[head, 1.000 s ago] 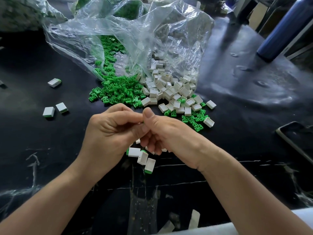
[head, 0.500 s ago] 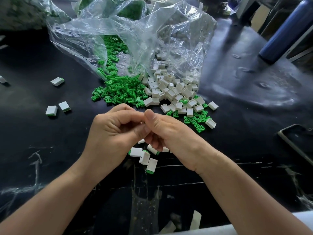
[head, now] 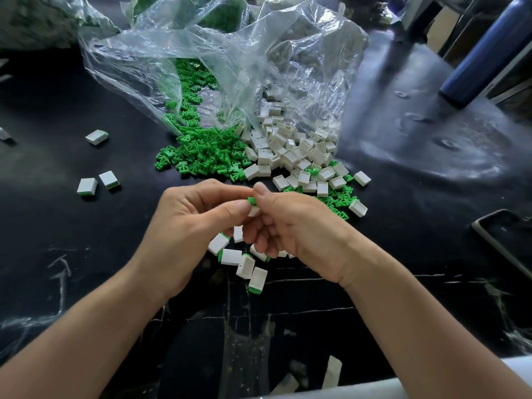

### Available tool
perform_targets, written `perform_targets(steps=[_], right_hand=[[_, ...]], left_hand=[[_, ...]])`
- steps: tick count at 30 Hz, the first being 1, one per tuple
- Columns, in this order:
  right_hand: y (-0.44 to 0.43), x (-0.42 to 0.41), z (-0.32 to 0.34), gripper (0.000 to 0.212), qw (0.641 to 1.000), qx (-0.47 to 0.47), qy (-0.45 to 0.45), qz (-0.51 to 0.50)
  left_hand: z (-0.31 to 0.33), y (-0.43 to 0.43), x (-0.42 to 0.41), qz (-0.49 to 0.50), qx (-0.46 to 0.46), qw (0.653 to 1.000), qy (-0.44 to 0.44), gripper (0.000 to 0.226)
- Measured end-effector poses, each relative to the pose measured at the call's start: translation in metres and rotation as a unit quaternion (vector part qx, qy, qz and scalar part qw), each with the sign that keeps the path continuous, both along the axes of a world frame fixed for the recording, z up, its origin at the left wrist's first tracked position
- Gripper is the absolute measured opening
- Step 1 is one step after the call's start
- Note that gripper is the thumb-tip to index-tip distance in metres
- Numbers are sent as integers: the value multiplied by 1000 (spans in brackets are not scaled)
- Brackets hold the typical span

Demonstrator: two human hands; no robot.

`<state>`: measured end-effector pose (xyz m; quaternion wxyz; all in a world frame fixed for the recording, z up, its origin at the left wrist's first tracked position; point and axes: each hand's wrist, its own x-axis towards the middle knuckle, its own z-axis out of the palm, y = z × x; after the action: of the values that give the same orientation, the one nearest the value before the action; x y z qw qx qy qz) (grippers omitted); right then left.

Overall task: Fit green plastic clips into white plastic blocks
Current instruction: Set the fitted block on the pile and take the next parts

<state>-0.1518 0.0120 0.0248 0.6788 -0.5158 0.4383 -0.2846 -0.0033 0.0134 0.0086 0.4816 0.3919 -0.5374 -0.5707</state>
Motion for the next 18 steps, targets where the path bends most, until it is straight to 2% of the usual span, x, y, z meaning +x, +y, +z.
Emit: perform_targets(steps=[9, 18], right_hand=[[1, -1, 1, 38, 1000, -8, 24, 8], [3, 1, 0, 32, 991, -68, 118, 16]], left_hand=[[5, 0, 0, -3, 30, 999, -13, 22], [3, 0, 2, -14, 68, 998, -5, 16]])
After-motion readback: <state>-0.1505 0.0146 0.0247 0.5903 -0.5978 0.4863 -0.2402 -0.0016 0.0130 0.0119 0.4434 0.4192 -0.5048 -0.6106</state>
